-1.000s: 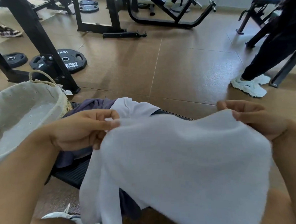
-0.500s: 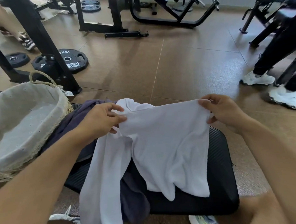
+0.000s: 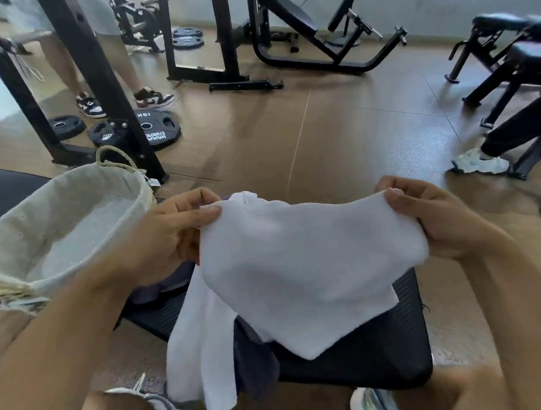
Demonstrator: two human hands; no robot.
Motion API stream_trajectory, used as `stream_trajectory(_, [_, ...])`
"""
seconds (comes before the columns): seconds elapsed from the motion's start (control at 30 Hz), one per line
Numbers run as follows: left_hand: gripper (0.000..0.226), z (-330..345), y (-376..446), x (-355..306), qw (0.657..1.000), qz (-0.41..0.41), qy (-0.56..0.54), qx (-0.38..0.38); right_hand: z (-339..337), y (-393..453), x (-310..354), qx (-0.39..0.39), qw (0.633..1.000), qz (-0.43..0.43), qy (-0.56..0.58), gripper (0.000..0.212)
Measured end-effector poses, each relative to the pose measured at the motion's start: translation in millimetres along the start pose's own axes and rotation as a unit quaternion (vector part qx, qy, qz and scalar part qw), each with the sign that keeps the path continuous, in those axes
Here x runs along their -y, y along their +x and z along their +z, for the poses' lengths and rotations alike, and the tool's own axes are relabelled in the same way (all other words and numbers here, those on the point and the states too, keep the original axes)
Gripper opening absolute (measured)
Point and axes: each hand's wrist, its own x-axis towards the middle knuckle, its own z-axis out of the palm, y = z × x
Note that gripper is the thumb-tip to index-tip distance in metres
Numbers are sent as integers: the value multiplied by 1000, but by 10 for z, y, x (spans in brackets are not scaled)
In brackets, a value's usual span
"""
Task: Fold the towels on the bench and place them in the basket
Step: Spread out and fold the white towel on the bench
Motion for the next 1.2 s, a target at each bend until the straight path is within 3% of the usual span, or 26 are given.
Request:
stream_trajectory(0.07, [33, -44, -184, -140, 997, -22, -36, 68, 15, -137, 97, 86, 993, -1, 80, 32])
stream_trajectory(0.13, [42, -75, -292, -217, 993, -30, -43, 102, 60, -240, 164, 190, 956, -6, 224, 14])
stream_trajectory(0.17, [42, -80, -307, -228, 993, -30, -43, 104, 92, -263, 196, 192, 953, -6, 234, 12])
stream_trajectory(0.2, [41, -75, -292, -233, 994, -27, -41, 96, 123, -253, 204, 166, 968, -8, 187, 12])
stream_trajectory(0.3, [23, -125, -61, -66, 1000, 2, 9, -6, 67, -87, 89, -30, 999, 8, -39, 17])
stream_trajectory(0.37, [7, -199, 162, 131, 988, 29, 111, -106, -15, 100, -76, -99, 982, 37, -155, 14])
stream_trajectory(0.4, [12, -249, 273, 239, 977, 37, 159, -137, -59, 202, -171, -135, 969, 49, -201, 13])
stream_trajectory(0.53, [15, -417, 621, 478, 951, 47, 253, -174, -202, 568, -510, -216, 939, 71, -260, 10])
stream_trajectory(0.67, [6, -500, 832, 532, 931, 91, 282, -212, -318, 831, -601, -280, 879, 50, -384, 10])
stream_trajectory(0.8, [7, -536, 979, 539, 886, 140, 352, -266, -332, 962, -590, -301, 881, 0, -366, 11])
stream_trajectory(1.0, [14, -558, 996, 543, 864, 153, 375, -300, -326, 1071, -650, -282, 875, -1, -394, 9])
stream_trajectory(1.1, [10, -425, 855, 490, 858, 170, 399, -275, -339, 1020, -651, -228, 862, 22, -453, 5])
stream_trajectory(1.2, [15, -316, 614, 415, 867, 190, 415, -202, -407, 864, -605, -167, 868, 41, -465, 12])
